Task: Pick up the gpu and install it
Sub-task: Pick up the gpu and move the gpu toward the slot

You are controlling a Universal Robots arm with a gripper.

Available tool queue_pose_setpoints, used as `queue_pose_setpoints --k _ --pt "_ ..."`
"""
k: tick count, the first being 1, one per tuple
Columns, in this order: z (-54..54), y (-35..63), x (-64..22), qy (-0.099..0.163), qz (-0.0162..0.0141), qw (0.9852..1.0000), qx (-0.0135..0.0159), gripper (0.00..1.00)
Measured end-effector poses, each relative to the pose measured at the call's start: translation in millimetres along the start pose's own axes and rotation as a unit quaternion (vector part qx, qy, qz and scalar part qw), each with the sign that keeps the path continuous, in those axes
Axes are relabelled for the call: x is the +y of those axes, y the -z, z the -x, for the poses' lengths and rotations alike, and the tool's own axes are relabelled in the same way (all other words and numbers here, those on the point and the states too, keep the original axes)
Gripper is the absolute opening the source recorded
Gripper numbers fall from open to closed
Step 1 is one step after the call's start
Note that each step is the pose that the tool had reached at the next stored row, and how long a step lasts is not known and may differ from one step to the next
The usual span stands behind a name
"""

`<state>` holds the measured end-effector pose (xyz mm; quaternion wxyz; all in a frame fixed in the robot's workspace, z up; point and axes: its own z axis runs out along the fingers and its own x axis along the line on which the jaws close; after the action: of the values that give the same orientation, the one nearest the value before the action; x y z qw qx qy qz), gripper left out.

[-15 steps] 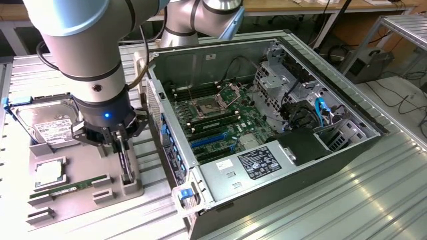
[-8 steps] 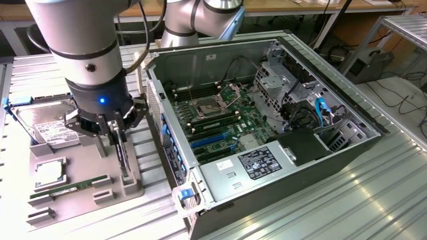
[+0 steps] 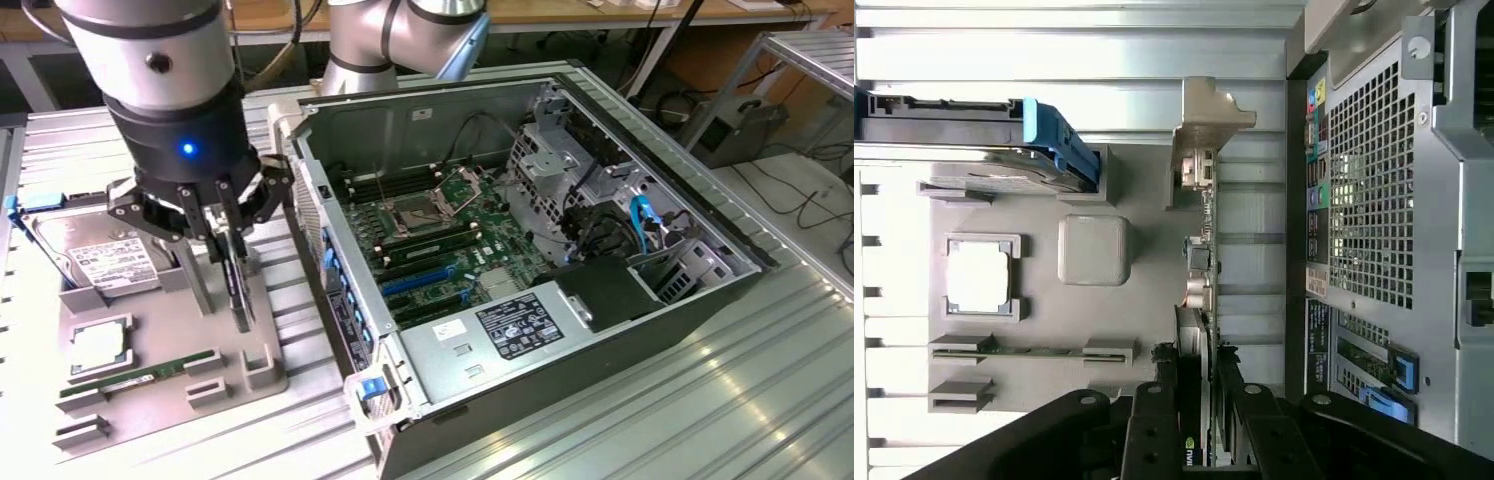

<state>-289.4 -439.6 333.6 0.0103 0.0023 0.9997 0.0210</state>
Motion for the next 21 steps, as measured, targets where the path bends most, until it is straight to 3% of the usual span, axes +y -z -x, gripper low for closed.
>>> queue_pose_setpoints --k 14,21 --pt "9.9 68.3 2.3 0.000 0.0000 1.0000 0.0000 0.26" --pt "42.2 106.9 -2.7 0.000 0.0017 1.0000 0.0002 0.26"
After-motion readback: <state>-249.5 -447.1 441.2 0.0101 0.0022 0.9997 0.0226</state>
